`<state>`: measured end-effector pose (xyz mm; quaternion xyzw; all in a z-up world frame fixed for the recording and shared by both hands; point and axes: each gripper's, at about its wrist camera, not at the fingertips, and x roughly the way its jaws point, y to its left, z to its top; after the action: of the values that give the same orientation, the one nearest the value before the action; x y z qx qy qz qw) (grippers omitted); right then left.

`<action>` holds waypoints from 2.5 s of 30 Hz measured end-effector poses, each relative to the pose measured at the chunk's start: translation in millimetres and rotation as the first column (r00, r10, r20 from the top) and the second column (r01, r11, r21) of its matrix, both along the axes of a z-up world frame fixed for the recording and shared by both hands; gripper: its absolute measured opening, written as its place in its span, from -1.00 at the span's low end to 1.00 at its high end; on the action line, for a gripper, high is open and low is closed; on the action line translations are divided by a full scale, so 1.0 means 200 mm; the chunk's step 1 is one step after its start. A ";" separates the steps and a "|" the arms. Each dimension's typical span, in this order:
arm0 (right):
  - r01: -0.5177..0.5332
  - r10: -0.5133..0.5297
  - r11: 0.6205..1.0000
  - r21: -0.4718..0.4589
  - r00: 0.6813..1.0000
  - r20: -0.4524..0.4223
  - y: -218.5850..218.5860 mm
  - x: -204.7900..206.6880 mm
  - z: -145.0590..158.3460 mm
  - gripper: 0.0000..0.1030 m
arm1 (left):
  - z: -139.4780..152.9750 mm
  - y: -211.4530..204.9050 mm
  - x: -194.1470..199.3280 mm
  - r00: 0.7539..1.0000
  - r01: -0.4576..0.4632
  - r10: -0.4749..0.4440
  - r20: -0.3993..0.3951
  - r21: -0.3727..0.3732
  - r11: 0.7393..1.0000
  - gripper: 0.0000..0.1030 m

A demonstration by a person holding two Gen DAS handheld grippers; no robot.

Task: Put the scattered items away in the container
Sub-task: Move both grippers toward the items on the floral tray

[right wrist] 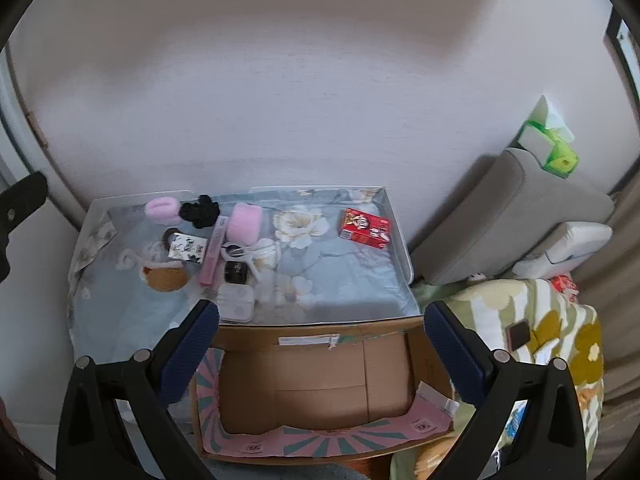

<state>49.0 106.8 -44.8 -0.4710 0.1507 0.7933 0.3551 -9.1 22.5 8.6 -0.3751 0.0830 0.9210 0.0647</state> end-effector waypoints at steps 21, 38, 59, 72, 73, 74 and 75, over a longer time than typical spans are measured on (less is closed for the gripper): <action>-0.011 0.011 1.000 -0.006 1.000 -0.016 -0.04 -0.01 0.01 0.99 | 0.04 0.02 0.06 0.994 0.080 -0.081 -0.068 -0.030 0.996 0.99; 0.004 -0.004 1.000 -0.011 1.000 -0.025 -0.07 0.01 0.02 0.98 | 0.04 0.02 0.05 0.996 0.086 -0.087 -0.032 -0.013 0.996 0.99; 0.042 -0.042 0.999 -0.022 0.998 -0.038 -0.05 0.05 0.02 0.99 | -0.01 0.05 0.02 0.993 0.114 -0.114 0.029 0.010 0.993 0.99; 0.060 -0.063 0.997 -0.047 0.997 -0.052 -0.01 0.07 0.01 0.99 | -0.03 0.06 0.00 0.993 0.112 -0.112 0.039 -0.002 0.994 0.99; 0.059 -0.061 0.997 -0.049 0.997 -0.053 -0.01 0.07 0.01 0.99 | -0.04 0.06 0.00 0.993 0.113 -0.112 0.040 -0.002 0.994 0.99; 0.058 -0.061 0.997 -0.049 0.997 -0.054 -0.01 0.07 0.01 0.99 | -0.04 0.06 0.00 0.993 0.113 -0.113 0.040 -0.001 0.994 0.99; 0.057 -0.059 0.997 -0.048 0.997 -0.056 -0.01 0.07 0.01 0.99 | -0.04 0.06 0.00 0.993 0.113 -0.113 0.038 0.000 0.994 0.99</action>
<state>62.1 105.0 -43.4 -0.4517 0.1926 0.7921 0.3625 -9.0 35.5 1.3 -0.3875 0.1040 0.9084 0.1177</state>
